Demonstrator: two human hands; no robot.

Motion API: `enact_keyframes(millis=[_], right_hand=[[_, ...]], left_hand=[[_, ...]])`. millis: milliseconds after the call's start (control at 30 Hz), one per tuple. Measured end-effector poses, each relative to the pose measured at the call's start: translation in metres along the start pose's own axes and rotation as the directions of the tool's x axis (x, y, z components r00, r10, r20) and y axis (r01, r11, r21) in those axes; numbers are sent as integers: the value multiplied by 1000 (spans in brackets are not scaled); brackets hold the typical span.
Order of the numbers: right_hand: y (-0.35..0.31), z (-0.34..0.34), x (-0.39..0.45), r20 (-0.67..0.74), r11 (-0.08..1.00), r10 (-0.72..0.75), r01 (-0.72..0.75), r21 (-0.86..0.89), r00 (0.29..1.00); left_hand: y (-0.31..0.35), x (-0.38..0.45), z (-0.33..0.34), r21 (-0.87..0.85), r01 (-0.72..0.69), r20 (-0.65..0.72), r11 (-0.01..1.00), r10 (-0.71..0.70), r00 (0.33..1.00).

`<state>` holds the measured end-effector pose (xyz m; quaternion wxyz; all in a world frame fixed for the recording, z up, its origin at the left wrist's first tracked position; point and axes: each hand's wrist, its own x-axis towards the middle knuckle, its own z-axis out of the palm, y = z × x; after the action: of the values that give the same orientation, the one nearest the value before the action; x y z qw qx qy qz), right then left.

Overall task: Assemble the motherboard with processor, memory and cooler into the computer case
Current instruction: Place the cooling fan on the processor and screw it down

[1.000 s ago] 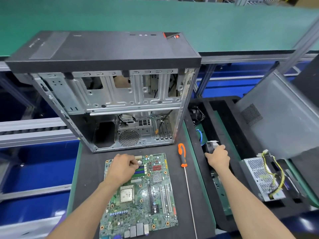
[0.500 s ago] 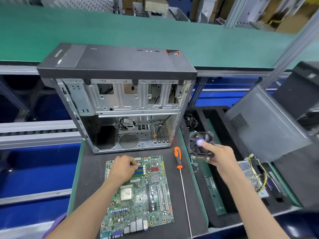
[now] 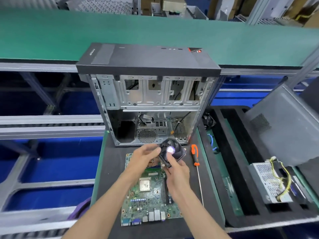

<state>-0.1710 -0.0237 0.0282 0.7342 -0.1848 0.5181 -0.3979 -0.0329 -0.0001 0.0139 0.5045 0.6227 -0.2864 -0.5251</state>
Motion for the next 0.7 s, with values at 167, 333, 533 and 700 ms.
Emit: enact_keyframes(millis=[167, 333, 533, 700], right_hand=[[8, 0, -4, 216, 992, 23, 5, -129, 976], [-11, -23, 2, 299, 786, -25, 204, -583, 954], [-12, -9, 10, 842, -300, -71, 794, -529, 535], [0, 2, 12, 811, -291, -41, 770, -568, 583]], left_hand=[[0, -9, -22, -20, 39, -58, 999, -40, 998], [1, -19, -49, 36, 77, -132, 996, -72, 989], [10, -22, -58, 225, 85, -66, 971, -71, 995], [6, -26, -59, 207, 124, 69, 970, -141, 988]])
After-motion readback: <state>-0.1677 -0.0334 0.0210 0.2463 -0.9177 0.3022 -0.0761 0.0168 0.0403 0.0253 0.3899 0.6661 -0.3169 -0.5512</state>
